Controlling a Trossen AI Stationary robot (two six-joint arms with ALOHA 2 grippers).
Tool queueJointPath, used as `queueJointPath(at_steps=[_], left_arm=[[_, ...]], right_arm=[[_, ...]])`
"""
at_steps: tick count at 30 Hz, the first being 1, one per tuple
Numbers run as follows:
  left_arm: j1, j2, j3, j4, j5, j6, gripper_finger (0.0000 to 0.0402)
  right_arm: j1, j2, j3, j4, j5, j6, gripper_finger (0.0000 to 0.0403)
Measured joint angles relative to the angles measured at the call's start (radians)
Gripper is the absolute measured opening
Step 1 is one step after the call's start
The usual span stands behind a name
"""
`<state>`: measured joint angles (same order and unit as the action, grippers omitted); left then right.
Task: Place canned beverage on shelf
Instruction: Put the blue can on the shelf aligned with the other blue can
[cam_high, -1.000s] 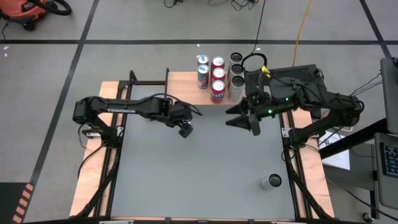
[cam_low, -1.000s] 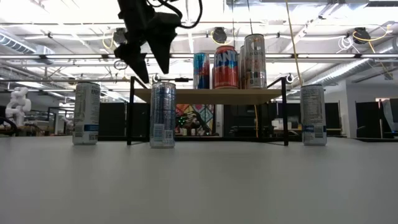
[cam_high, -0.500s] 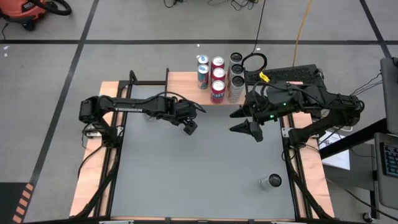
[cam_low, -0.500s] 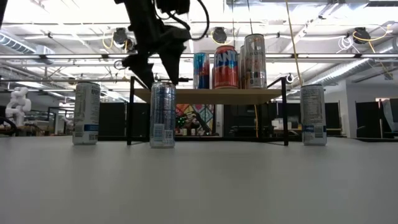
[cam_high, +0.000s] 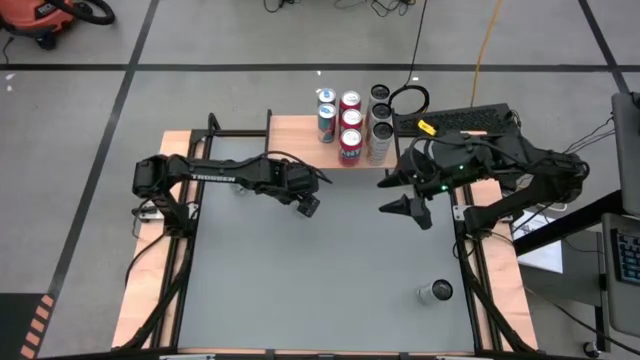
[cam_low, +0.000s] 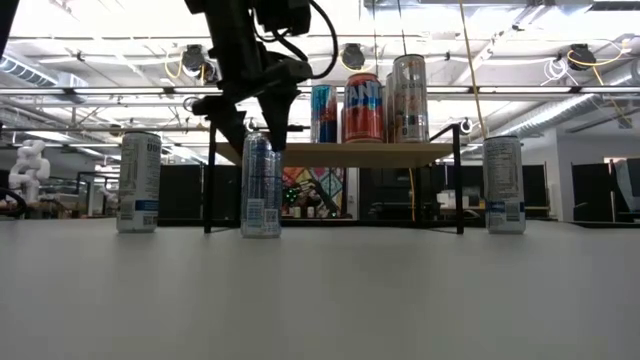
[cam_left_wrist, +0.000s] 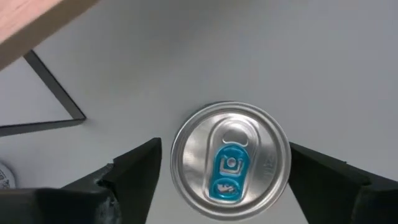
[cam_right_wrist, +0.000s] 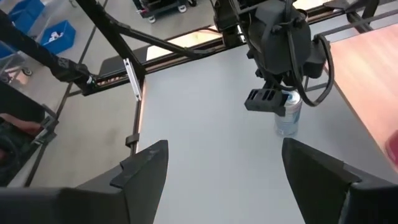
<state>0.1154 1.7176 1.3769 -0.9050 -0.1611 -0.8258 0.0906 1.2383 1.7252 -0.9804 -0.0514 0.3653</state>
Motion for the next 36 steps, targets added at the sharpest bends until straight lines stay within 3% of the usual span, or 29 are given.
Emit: queueJointPath(at_steps=[10, 18, 25, 30, 36], left_arm=[[0.0, -0.01, 0.0, -0.001, 0.075, -0.05, 0.0228], [-0.014, -0.014, 0.047, -0.021, 0.14, -0.06, 0.0214], [-0.054, -0.047, 0.157, -0.013, 0.174, -0.113, 0.0213], [-0.098, -0.095, 0.243, 0.019, 0.121, -0.156, 0.0212], [-0.145, -0.154, 0.298, 0.109, 0.078, -0.19, 0.0211]], right_arm=[[0.0, -0.007, 0.0, 0.0, 0.029, -0.018, 0.0276], [0.007, -0.006, 0.0, 0.003, 0.033, 0.044, 0.0276], [0.111, 0.023, 0.0, 0.003, 0.224, 0.09, 0.0276], [0.206, 0.075, 0.0, 0.003, 0.39, 0.174, 0.028], [0.255, 0.148, 0.0, 0.008, 0.448, 0.213, 0.0313]])
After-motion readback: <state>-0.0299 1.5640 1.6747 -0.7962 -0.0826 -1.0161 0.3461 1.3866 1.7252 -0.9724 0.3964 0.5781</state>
